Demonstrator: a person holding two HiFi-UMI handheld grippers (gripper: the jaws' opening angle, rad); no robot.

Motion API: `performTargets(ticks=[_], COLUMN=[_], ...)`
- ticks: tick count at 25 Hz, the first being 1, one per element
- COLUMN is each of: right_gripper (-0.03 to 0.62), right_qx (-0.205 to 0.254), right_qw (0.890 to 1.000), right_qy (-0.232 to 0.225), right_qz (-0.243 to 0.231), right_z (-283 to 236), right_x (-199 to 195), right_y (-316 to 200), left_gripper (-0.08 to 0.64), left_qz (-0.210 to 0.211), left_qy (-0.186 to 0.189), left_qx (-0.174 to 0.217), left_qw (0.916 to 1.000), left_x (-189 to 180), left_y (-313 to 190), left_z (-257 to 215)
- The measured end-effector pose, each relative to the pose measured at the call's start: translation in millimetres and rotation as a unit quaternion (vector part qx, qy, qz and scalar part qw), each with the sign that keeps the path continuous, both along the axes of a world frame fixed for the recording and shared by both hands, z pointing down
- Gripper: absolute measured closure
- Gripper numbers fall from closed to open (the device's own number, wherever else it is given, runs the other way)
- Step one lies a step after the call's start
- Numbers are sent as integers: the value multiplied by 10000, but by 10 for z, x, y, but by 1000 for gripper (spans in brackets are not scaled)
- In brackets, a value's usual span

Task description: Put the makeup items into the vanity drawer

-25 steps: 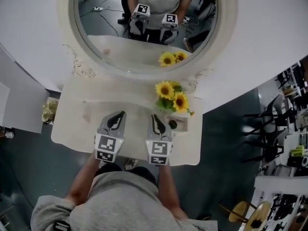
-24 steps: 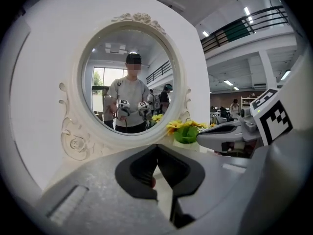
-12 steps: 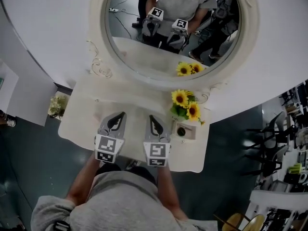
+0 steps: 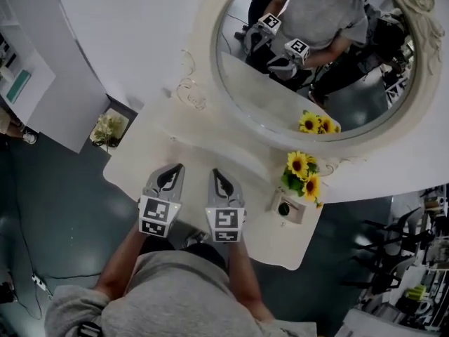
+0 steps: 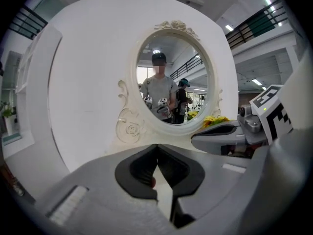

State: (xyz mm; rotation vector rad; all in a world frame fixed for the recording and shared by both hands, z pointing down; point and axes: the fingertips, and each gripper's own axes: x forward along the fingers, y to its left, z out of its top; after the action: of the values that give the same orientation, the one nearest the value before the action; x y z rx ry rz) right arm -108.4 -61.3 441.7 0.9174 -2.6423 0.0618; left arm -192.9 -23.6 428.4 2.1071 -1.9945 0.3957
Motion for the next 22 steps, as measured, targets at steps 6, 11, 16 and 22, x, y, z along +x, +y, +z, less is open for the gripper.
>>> performTargets(ticks=[6,11,16,22], right_gripper=[588,588,587,586], right_qx=[-257,-519,-743,-984], right_qw=[9960,9888,9830,9779], right_qy=[183,420,647,879], right_qz=[-836,-1333,-1550,-1622], right_z=[253,561,902,1269], right_x=[-673,-1021,-1295,-1494], right_y=[217,345,364,316], left_gripper=[549,549,549,549], left_qz=[-789,-1336,-1600,-1702], left_qy=[113,245,407,487], left_qx=[-319,-622,-804,-1029], left_qw=[9963,9888,9830,9788], left_x=[-604,-955,-1226,-1428], left_y=[324,592,701,705], left_z=[218,500,809,1061])
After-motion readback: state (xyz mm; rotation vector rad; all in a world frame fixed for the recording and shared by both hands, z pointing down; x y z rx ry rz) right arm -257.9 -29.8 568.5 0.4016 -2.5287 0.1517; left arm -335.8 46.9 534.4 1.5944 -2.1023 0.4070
